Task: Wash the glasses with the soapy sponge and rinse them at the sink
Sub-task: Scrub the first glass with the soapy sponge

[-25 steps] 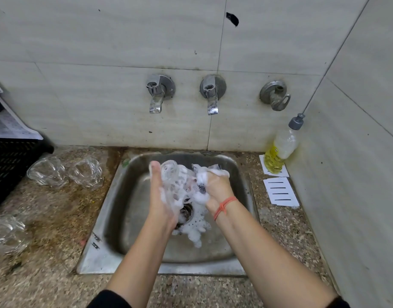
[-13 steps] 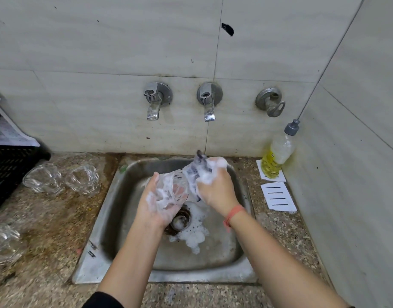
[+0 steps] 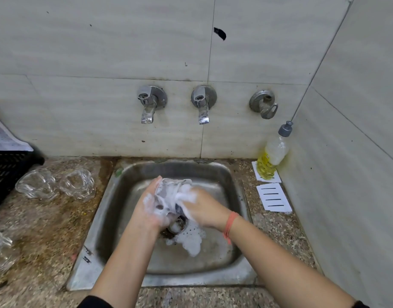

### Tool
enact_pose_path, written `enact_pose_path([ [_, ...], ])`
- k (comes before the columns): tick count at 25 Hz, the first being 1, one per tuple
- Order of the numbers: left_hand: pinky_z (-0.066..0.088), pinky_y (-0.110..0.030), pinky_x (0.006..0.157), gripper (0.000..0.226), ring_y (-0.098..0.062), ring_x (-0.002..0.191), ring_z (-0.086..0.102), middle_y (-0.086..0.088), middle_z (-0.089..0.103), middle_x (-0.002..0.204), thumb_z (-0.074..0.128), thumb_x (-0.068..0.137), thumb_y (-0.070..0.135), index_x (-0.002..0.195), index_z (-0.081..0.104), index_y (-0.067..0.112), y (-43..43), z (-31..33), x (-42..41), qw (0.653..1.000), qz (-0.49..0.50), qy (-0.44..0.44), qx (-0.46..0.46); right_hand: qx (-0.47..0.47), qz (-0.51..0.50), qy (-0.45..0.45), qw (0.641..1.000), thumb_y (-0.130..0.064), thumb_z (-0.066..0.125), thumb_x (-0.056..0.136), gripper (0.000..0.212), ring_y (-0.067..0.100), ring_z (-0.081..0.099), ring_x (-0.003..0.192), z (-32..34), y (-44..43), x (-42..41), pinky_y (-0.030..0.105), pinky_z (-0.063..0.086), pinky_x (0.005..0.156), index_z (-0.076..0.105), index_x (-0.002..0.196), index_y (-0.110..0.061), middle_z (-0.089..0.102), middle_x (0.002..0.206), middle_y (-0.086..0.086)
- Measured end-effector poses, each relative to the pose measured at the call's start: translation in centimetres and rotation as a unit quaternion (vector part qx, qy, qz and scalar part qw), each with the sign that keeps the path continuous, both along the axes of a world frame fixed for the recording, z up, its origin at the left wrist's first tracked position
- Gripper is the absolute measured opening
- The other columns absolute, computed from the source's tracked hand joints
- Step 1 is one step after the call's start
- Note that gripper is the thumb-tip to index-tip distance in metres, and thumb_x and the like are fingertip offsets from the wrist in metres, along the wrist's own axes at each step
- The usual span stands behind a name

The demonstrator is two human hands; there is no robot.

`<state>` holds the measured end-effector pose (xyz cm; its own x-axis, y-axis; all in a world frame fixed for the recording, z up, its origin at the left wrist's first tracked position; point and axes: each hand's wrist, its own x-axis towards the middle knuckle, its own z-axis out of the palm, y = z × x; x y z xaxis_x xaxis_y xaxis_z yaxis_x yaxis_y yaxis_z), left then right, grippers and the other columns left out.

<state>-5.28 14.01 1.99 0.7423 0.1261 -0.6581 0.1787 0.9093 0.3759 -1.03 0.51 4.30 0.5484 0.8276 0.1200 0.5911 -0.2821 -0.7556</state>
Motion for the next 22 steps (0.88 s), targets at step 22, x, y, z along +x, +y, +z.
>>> enact_pose_path([
  [22,0.051,-0.029,0.064,0.021,-0.017,0.058,0.062,-0.002,0.060,0.064,0.058,0.088,0.019,0.067,0.055,0.014,-2.1,1.3,1.4,0.979,0.054,-0.116,0.157,0.149,-0.184,0.351,0.906,-0.022,0.050,0.092,0.025,0.016,0.061,0.074,0.6,1.3,-0.4,0.030,0.048,0.072,0.062,0.070,-0.019,0.063,0.077,0.004],
])
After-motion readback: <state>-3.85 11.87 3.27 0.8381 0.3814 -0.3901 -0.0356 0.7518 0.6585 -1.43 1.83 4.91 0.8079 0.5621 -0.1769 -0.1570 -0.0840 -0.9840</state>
